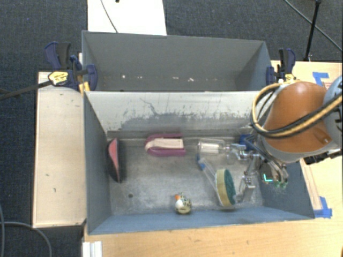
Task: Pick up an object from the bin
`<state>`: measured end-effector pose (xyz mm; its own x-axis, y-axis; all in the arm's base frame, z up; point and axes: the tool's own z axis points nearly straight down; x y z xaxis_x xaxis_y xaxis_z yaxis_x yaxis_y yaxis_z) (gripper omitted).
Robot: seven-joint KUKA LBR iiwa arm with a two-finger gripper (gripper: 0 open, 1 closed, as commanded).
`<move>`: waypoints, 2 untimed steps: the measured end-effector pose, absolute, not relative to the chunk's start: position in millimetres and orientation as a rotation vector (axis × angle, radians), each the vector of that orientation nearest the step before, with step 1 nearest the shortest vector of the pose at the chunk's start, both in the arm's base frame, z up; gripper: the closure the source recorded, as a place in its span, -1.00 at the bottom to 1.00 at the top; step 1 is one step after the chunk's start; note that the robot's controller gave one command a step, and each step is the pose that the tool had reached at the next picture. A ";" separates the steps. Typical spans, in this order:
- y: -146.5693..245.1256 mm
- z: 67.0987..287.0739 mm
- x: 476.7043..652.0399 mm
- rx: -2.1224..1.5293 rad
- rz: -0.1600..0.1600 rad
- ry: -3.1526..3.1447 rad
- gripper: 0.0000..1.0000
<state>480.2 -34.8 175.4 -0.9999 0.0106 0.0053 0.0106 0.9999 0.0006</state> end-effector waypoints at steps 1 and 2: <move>-31.9 74.9 509.8 0.907 0.002 -3.024 -1.00; -30.9 77.8 511.9 0.910 0.003 -3.030 1.00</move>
Offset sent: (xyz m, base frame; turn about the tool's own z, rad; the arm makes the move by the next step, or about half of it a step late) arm 0.0245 0.0011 -0.1054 -0.5944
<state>511.9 -30.9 77.8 -0.8344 -0.5507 -0.0208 -0.5507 0.8347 -0.0082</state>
